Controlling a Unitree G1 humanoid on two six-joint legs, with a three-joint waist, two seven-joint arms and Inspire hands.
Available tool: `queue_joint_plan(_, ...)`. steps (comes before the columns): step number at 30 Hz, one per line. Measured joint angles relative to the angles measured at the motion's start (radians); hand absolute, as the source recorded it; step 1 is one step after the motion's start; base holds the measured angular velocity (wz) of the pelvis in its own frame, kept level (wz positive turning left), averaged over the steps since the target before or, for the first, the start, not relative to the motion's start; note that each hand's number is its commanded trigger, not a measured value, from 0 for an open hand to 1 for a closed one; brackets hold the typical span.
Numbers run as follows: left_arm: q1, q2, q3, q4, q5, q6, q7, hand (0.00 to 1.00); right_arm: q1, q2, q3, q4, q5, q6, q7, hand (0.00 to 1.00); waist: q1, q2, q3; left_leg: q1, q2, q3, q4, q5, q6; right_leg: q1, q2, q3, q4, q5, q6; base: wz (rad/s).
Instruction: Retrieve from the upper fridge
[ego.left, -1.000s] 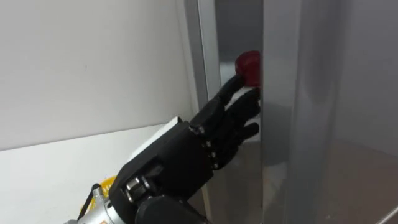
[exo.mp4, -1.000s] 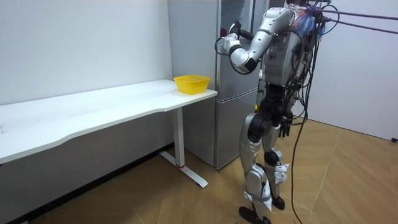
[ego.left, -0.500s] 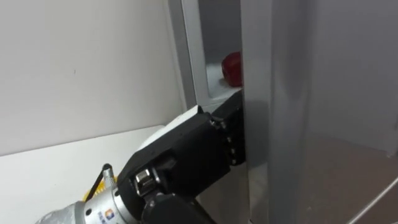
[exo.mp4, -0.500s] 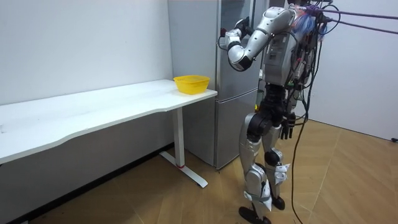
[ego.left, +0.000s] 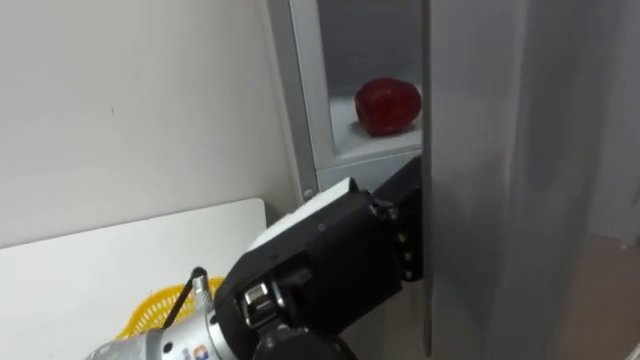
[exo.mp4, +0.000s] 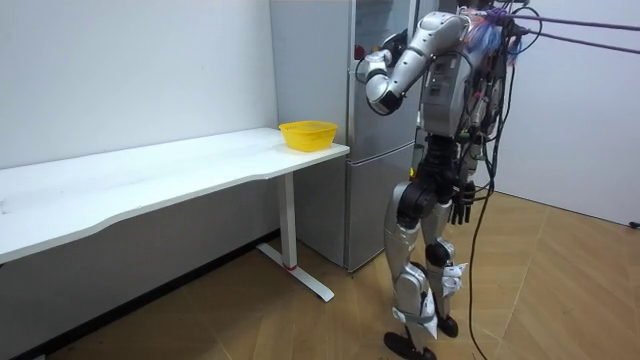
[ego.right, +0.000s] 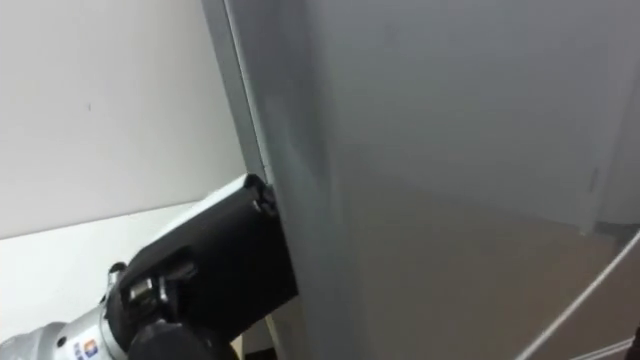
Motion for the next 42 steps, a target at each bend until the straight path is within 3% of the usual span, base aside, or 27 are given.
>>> queue_joint_plan(8, -0.071, -0.062, -0.090, 0.000, 0.001, 0.000, 0.003, 0.00, -0.009, -0.017, 0.011, 0.000, 0.000, -0.003, -0.004, 0.00, -0.009, -0.009, -0.0012, -0.001, 0.000, 0.006, -0.008, 0.000, 0.000, 0.000, 0.000, 0.007, -0.001, 0.004, 0.000, -0.01)
queue_joint_plan(20, -0.144, -0.130, -0.118, 0.004, 0.001, 0.000, -0.004, 0.00, -0.016, -0.022, 0.021, -0.004, 0.000, -0.002, -0.002, 0.00, -0.045, -0.011, -0.0015, 0.012, 0.007, 0.056, -0.009, 0.000, 0.000, 0.002, 0.002, 0.028, -0.001, 0.006, -0.001, -0.06)
queue_joint_plan(27, -0.161, -0.137, -0.118, 0.004, 0.001, 0.000, -0.002, 0.00, -0.019, -0.022, 0.020, 0.001, 0.000, -0.013, -0.009, 0.00, -0.058, -0.012, -0.0011, 0.020, 0.007, 0.057, -0.010, 0.000, 0.000, 0.003, 0.002, 0.027, -0.001, 0.006, -0.001, 0.00)
queue_joint_plan(30, -0.161, -0.152, -0.119, 0.003, 0.003, -0.001, 0.002, 0.00, -0.017, -0.022, 0.021, 0.004, 0.001, -0.022, -0.017, 0.00, -0.060, -0.012, -0.0008, 0.020, 0.007, 0.057, -0.010, 0.000, 0.000, 0.002, 0.003, 0.027, -0.002, 0.006, -0.001, 0.00)
queue_joint_plan(32, -0.164, -0.170, -0.139, 0.003, 0.005, -0.002, 0.022, 0.00, -0.019, -0.022, 0.022, 0.004, 0.001, -0.022, -0.022, 0.00, -0.061, -0.013, -0.0009, 0.014, 0.006, 0.056, -0.009, 0.000, 0.000, -0.003, 0.003, 0.026, -0.003, 0.006, -0.001, 0.00)
queue_joint_plan(42, -0.224, -0.193, -0.221, 0.003, 0.007, -0.002, 0.039, 0.00, -0.040, 0.000, 0.067, 0.013, 0.001, -0.022, -0.045, 0.00, -0.069, -0.016, -0.0015, 0.003, 0.008, 0.054, -0.009, 0.000, 0.000, -0.013, 0.004, 0.026, -0.004, 0.009, -0.001, 0.00)
